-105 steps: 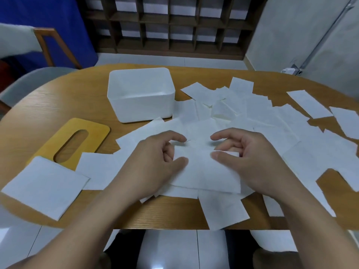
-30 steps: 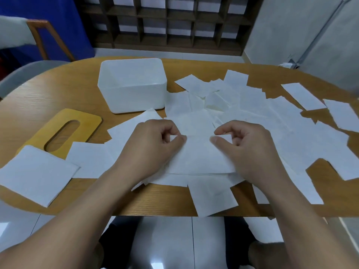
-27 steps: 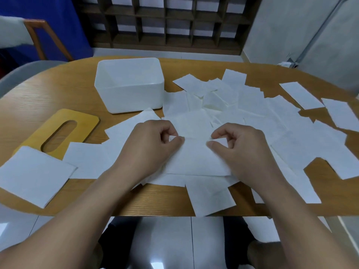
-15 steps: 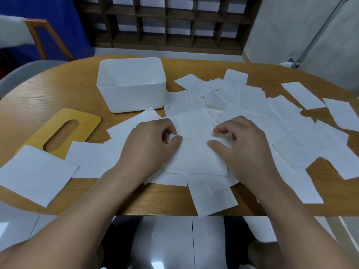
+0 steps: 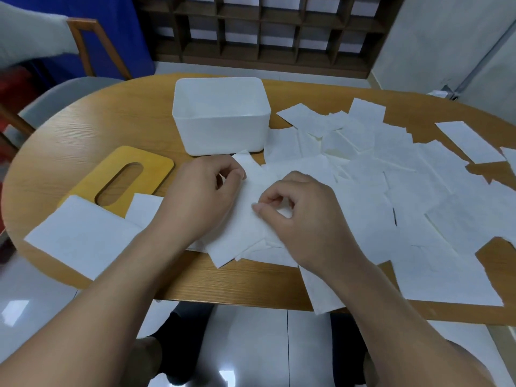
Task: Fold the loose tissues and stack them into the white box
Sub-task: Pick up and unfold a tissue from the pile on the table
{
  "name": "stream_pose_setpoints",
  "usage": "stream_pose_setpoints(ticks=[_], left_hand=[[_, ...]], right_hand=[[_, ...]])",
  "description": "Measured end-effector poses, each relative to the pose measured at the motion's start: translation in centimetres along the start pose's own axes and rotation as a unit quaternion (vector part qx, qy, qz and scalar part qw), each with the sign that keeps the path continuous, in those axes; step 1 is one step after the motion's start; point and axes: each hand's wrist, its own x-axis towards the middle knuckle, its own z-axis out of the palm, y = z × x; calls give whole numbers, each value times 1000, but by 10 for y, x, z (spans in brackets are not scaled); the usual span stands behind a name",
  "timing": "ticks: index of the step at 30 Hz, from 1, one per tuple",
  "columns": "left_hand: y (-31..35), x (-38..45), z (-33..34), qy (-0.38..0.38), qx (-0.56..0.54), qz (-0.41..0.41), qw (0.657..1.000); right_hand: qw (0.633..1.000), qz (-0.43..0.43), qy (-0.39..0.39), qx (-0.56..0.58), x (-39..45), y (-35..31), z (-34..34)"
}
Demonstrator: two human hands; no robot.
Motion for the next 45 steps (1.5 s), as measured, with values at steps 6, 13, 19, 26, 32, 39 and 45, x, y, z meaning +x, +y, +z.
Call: stream_pose_setpoints(ticks=[6,13,19,26,32,39,45], left_hand=[[-15,-2,-9,-35,36,13,999],[-26,-4,-14,-86,45,34,995],[-20,-7,-20,-101,38,56,993],[-4,0,-23,-68,-47,38,996],[11,2,-1,-95,-114,10,989],[22,9,19,-124,-126,-1,984],[31,10,30,-157,-42,9,987]], right_hand=[[993,-5,-14,-117,5,-13,28],[996,40,-28,-72,5,-18,33],[998,27,-12,56,2,-22,31],[974,98,9,203,6,-14,-7],[967,166,51,188,3,13,-49],[972,170,66,149,-8,49,-70],[991,123,46,-2,-14,65,-73]])
